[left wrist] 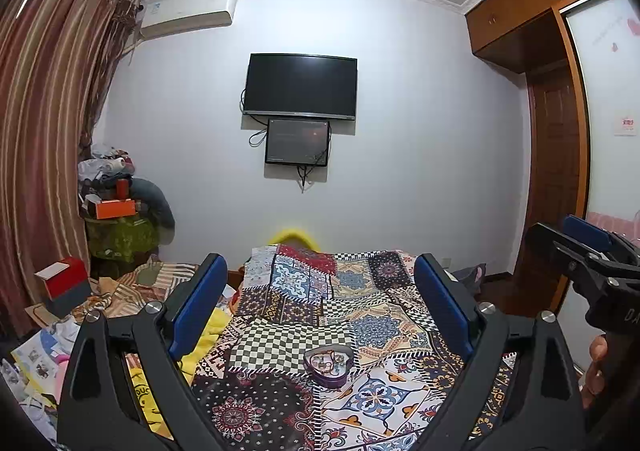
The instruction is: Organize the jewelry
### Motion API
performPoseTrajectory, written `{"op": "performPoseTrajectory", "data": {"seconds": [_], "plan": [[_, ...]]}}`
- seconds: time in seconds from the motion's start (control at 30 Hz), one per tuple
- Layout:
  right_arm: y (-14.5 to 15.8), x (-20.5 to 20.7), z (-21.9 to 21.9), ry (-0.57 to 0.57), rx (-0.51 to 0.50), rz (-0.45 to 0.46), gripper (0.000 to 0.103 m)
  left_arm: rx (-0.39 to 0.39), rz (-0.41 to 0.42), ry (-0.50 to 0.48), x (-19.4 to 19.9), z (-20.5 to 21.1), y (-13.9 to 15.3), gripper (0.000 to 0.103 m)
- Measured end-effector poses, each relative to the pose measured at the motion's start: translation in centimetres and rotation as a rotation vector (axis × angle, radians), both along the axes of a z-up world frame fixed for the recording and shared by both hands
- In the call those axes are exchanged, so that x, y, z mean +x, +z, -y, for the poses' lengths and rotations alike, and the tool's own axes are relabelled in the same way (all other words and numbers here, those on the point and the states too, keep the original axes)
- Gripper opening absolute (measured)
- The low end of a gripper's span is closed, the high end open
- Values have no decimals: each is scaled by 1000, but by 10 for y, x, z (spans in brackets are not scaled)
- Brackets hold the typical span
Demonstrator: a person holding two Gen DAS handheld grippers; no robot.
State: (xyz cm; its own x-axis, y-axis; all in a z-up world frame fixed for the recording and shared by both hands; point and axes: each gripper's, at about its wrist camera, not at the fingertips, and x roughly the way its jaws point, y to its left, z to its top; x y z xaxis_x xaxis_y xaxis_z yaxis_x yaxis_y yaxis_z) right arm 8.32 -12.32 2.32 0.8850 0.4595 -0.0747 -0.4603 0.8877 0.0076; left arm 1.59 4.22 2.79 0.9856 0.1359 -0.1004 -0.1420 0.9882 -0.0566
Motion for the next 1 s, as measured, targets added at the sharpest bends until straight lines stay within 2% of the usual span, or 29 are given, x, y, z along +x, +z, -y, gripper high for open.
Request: {"op": "performPoseTrajectory", "data": {"seconds": [0.6, 1.0], "plan": [[-5, -11, 11, 12, -1, -12, 103, -1, -7, -15, -3, 5, -1, 95], [-6, -10, 12, 19, -2, -39, 103, -5, -18, -19, 1, 6, -4, 100]]}}
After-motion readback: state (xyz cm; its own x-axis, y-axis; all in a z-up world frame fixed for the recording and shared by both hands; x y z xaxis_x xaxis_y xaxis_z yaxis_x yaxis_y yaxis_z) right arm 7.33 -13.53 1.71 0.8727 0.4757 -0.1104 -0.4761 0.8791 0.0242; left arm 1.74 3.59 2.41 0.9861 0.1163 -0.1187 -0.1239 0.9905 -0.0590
